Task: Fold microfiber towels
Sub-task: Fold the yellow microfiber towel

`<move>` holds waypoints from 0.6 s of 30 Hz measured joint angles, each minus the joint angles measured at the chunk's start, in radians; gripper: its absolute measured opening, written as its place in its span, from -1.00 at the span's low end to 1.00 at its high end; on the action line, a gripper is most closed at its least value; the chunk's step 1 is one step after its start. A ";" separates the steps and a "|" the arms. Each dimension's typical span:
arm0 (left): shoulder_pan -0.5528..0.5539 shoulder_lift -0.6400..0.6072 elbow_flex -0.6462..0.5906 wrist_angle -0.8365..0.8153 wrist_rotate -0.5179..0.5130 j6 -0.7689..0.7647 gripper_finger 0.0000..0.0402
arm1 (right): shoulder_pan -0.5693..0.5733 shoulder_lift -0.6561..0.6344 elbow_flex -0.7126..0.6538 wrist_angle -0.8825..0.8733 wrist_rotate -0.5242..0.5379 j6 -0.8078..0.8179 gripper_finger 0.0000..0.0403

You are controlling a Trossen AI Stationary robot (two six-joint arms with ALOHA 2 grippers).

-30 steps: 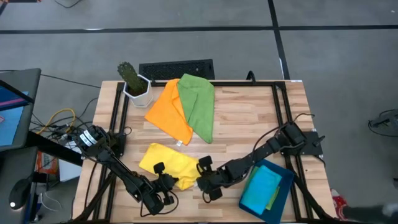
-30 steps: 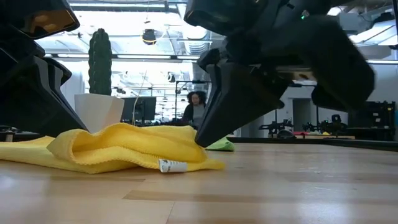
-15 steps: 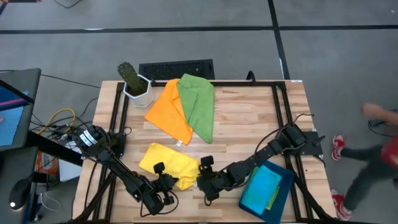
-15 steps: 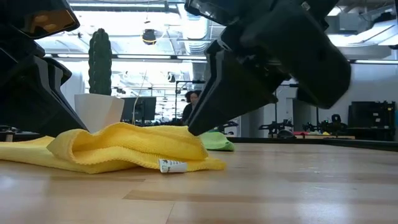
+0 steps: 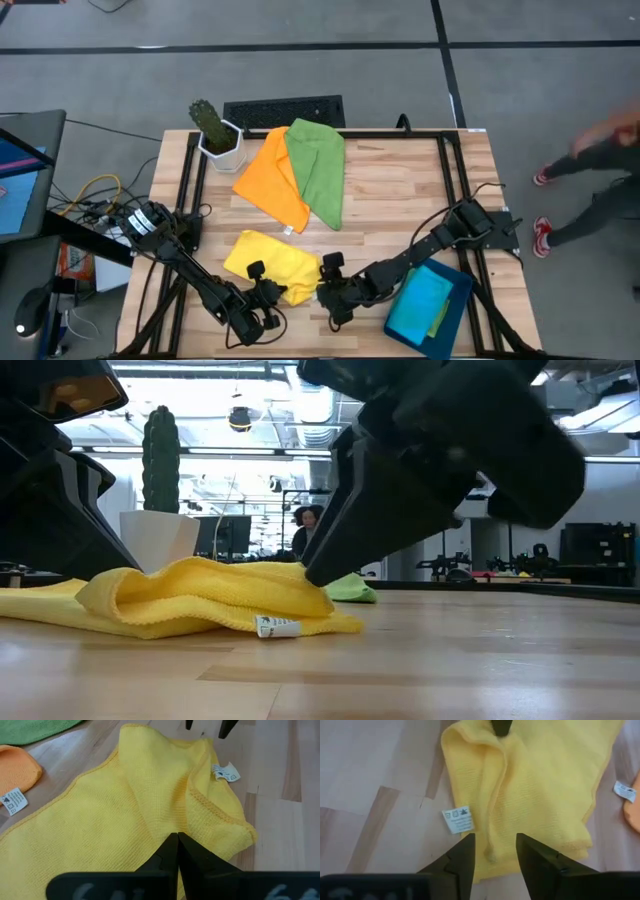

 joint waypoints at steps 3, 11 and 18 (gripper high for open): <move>0.000 0.000 0.000 0.000 0.000 0.000 -1.00 | 0.000 0.028 -0.004 -0.004 -0.003 0.001 -0.19; 0.000 0.000 0.000 0.003 0.000 0.000 -1.00 | 0.010 0.050 0.001 -0.004 0.023 -0.001 -0.31; 0.000 0.000 0.000 0.004 -0.001 0.000 -1.00 | 0.018 0.009 0.000 -0.045 0.051 -0.008 -0.58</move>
